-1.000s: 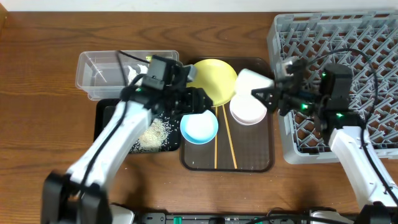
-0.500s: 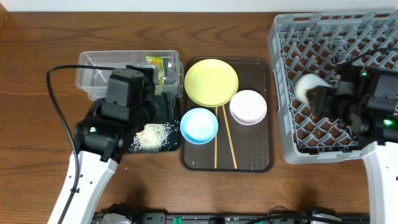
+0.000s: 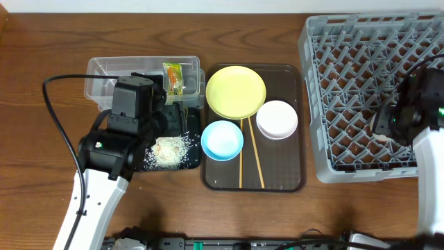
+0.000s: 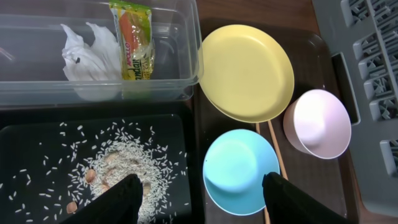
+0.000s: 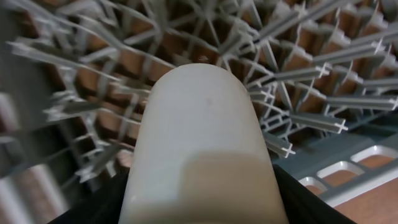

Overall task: Sort waste into correct bins and load items into the dishwasher rack
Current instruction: 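Place the white cup into the dish rack with right gripper, then grasp the pink bowl with right gripper and set it in the rack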

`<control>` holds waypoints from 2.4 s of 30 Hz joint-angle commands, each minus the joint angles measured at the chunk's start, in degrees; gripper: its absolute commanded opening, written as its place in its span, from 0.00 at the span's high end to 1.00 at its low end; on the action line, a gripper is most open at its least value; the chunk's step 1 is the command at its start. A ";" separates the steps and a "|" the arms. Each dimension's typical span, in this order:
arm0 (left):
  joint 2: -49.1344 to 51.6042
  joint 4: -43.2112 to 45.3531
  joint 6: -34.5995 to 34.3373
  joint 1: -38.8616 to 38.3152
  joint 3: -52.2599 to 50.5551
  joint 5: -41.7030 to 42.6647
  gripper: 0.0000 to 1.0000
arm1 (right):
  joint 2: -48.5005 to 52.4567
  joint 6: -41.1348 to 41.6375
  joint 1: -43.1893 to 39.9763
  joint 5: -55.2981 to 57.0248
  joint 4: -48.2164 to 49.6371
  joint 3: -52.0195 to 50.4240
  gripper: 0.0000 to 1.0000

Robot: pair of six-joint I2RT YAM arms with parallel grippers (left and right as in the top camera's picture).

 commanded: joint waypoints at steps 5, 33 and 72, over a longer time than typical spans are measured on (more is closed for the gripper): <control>0.00 -0.09 0.52 0.31 0.61 -0.92 0.34 | 6.51 1.64 -1.55 2.12 1.27 0.57 0.63; 0.00 -11.91 -11.10 8.15 0.39 -15.45 0.24 | 0.04 -1.07 10.95 -26.51 3.82 7.93 0.20; 0.00 -12.07 -11.10 8.28 0.37 -15.26 0.24 | 29.18 7.61 30.86 -9.07 6.99 7.78 0.99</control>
